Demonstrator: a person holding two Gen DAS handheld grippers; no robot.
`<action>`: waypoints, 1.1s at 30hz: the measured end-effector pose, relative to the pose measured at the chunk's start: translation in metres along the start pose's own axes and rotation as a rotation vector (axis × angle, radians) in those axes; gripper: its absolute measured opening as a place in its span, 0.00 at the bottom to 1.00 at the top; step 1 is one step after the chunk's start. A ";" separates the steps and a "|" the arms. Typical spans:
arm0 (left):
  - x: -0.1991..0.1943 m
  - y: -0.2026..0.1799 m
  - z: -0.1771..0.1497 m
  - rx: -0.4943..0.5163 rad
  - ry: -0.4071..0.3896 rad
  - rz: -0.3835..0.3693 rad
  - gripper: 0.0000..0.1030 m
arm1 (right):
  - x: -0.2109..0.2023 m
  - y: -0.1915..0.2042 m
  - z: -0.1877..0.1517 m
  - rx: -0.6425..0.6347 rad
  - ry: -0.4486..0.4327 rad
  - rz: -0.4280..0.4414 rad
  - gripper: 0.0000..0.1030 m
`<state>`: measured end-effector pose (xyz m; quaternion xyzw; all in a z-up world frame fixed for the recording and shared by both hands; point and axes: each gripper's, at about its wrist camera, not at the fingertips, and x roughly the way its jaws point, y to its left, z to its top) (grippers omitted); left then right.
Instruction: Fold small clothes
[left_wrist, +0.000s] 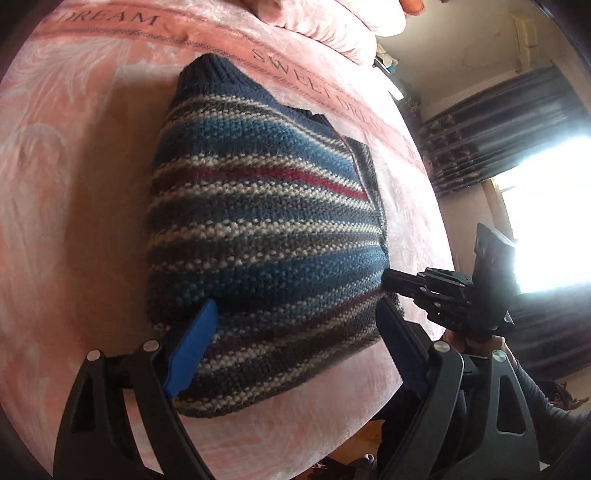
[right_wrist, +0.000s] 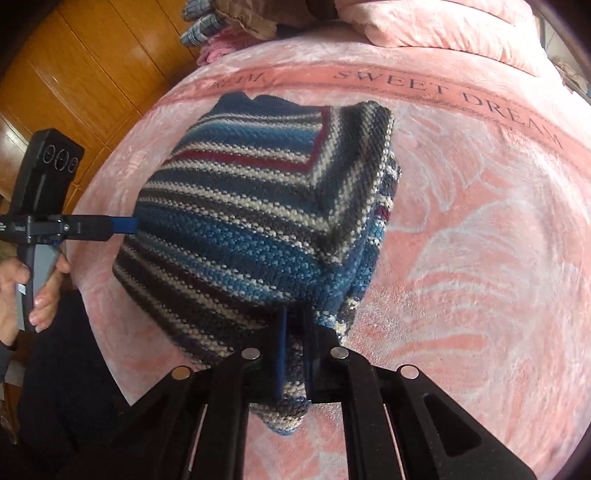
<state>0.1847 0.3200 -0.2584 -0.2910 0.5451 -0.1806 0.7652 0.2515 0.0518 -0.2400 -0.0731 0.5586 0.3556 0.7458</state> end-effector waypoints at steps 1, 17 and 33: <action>-0.007 -0.005 -0.004 0.003 -0.010 -0.002 0.84 | -0.008 0.003 0.001 0.008 -0.011 -0.007 0.05; -0.081 -0.026 -0.088 -0.022 -0.159 0.350 0.97 | -0.073 0.053 -0.053 0.107 -0.108 -0.094 0.36; -0.220 -0.205 -0.201 0.168 -0.401 0.616 0.97 | -0.253 0.162 -0.132 0.123 -0.362 -0.433 0.96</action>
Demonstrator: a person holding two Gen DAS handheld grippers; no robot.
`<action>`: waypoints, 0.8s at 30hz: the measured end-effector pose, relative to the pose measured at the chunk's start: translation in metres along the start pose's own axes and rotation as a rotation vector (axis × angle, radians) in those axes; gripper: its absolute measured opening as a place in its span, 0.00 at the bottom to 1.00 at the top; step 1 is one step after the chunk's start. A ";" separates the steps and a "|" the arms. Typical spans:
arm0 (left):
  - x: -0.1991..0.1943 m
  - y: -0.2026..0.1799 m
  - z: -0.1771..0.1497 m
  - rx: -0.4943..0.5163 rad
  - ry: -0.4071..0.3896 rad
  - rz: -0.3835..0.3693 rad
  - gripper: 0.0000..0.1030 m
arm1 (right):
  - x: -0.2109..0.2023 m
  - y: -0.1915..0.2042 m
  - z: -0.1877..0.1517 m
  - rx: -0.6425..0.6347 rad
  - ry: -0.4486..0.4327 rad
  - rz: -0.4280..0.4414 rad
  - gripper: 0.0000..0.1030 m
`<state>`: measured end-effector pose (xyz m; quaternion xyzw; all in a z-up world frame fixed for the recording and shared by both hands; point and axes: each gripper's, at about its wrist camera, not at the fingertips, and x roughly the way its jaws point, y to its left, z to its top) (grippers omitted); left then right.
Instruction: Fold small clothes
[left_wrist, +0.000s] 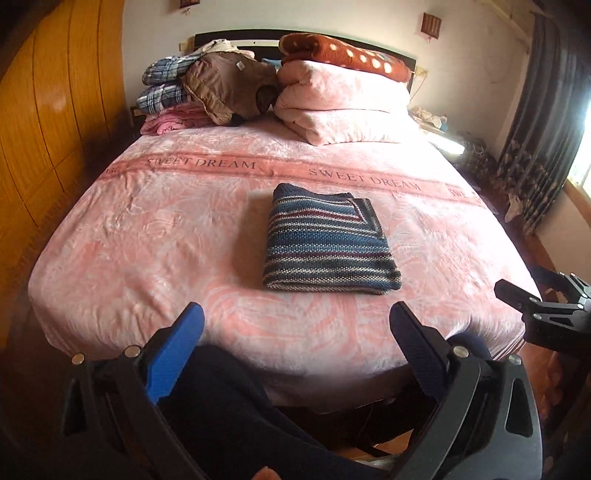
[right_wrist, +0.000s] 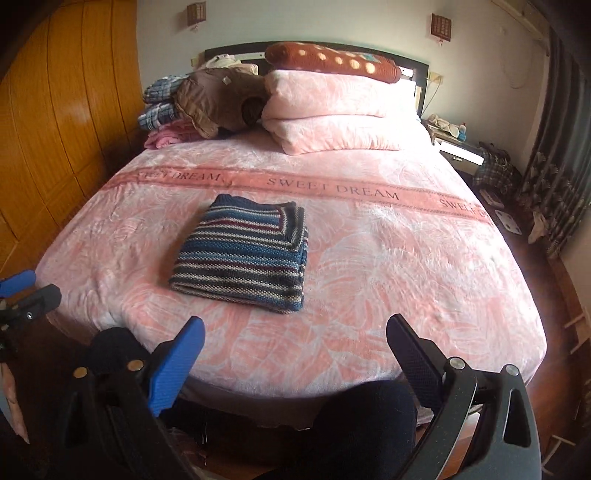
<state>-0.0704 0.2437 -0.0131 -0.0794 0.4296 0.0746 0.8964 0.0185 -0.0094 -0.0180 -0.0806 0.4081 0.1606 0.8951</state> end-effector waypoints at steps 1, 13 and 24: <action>-0.007 -0.004 0.002 0.025 0.011 0.026 0.97 | -0.012 0.001 0.002 0.004 -0.015 -0.004 0.96; -0.060 -0.027 -0.001 0.035 0.048 -0.005 0.97 | -0.082 0.014 0.004 -0.028 -0.049 -0.054 0.96; -0.050 -0.031 -0.014 0.038 0.079 0.020 0.97 | -0.078 0.021 -0.009 -0.035 -0.018 -0.049 0.96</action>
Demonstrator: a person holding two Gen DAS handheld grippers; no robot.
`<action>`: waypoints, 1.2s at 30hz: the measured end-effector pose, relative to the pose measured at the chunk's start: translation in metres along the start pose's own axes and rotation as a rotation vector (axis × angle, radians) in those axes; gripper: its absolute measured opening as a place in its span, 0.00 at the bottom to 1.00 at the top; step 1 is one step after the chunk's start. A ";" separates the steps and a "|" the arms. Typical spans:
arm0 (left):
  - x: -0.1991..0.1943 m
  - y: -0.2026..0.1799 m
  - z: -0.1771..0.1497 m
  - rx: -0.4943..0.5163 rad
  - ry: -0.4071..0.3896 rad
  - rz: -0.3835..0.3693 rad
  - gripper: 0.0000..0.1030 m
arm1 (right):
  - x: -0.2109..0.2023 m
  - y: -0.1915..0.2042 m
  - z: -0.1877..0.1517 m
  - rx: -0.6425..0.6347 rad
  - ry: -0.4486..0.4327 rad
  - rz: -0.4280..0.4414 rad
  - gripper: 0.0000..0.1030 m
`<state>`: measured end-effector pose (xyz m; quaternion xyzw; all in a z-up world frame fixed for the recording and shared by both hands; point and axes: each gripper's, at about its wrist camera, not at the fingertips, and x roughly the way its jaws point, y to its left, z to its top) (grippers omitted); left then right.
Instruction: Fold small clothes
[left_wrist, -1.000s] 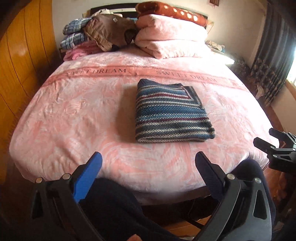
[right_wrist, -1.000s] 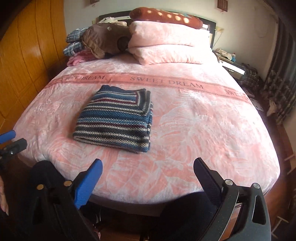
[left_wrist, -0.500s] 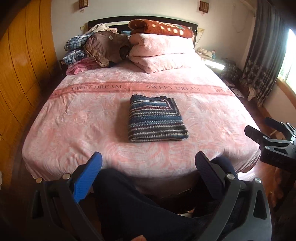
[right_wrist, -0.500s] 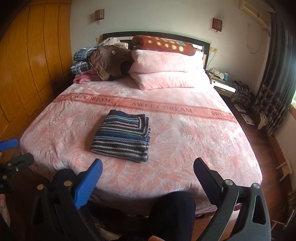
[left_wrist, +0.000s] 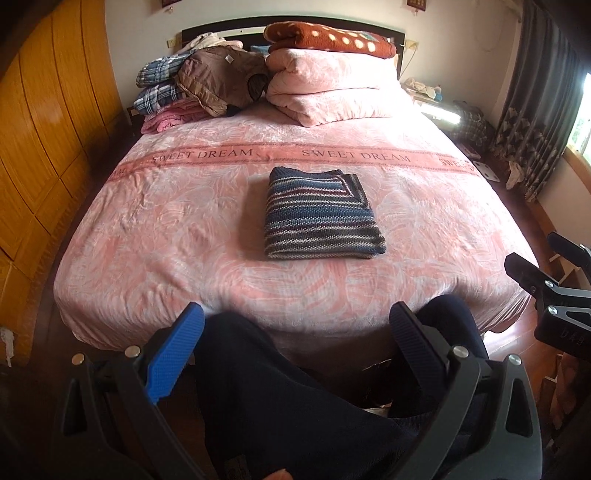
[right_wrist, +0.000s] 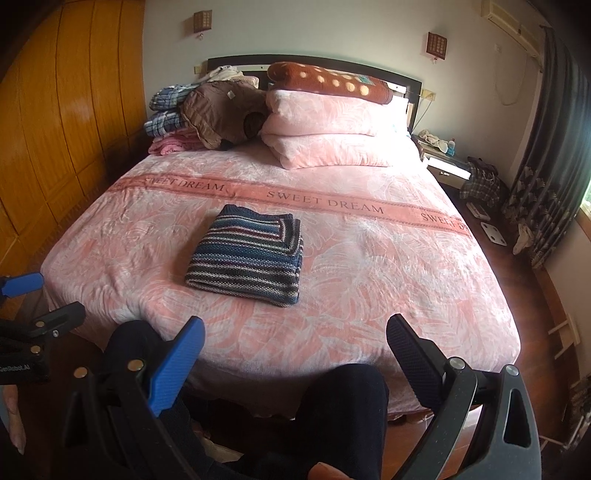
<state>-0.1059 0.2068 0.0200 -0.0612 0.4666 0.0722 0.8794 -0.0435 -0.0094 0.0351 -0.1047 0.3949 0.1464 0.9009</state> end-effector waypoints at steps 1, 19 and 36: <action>0.001 0.000 -0.001 -0.001 -0.002 -0.002 0.97 | 0.000 0.001 0.000 -0.002 -0.002 0.002 0.96; 0.003 0.003 0.012 -0.009 0.007 0.020 0.97 | 0.019 0.008 0.008 -0.016 0.024 0.033 0.96; 0.005 0.003 0.016 -0.010 0.006 0.025 0.97 | 0.023 0.008 0.008 -0.018 0.029 0.029 0.96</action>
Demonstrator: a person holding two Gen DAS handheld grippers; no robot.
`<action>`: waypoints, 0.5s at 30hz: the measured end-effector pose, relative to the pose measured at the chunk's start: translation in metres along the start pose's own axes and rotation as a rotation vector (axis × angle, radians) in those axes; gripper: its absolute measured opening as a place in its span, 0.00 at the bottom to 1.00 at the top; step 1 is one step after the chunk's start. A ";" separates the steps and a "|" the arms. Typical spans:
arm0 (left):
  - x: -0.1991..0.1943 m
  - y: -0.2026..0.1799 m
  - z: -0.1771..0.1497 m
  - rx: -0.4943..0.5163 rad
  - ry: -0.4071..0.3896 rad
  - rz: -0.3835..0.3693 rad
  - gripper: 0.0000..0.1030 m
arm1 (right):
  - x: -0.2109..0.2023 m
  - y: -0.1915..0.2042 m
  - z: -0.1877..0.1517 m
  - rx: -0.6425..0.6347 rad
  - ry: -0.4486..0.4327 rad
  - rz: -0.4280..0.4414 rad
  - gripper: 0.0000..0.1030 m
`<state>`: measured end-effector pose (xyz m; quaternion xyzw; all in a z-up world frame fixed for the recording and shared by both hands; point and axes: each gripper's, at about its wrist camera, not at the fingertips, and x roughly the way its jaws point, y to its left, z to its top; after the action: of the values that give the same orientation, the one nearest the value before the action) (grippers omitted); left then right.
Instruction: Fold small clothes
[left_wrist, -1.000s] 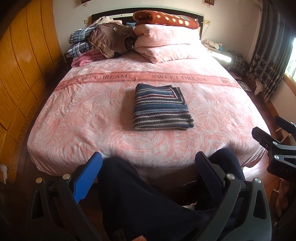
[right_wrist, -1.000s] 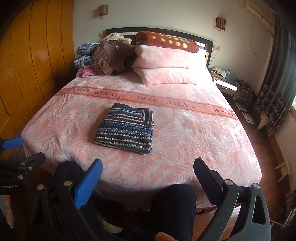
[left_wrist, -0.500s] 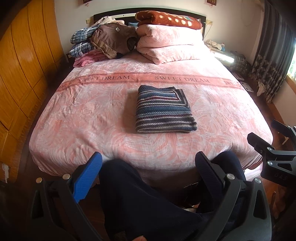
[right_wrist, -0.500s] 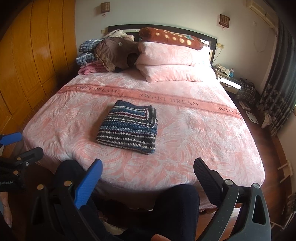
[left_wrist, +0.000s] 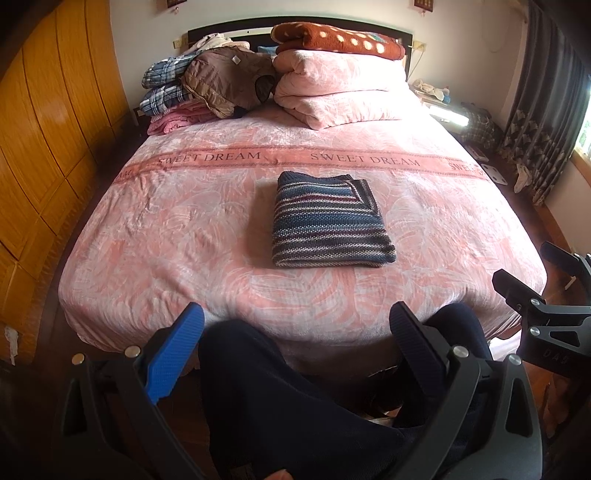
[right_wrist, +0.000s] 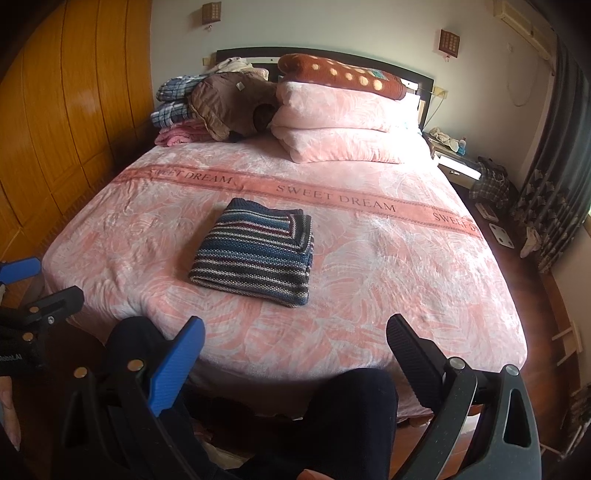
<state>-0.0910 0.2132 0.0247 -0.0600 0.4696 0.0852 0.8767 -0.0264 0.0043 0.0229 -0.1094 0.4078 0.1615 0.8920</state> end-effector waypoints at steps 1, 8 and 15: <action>0.000 0.000 0.000 0.001 0.000 0.001 0.97 | 0.000 -0.001 0.000 0.000 0.000 0.000 0.96; 0.000 -0.001 0.000 0.000 -0.001 0.002 0.97 | 0.001 -0.001 0.001 -0.009 -0.006 -0.008 0.96; 0.001 -0.001 0.000 -0.005 -0.002 0.005 0.97 | 0.002 -0.001 0.002 -0.014 -0.016 -0.009 0.96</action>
<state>-0.0902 0.2121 0.0237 -0.0610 0.4687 0.0886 0.8768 -0.0239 0.0041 0.0227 -0.1162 0.3992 0.1611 0.8951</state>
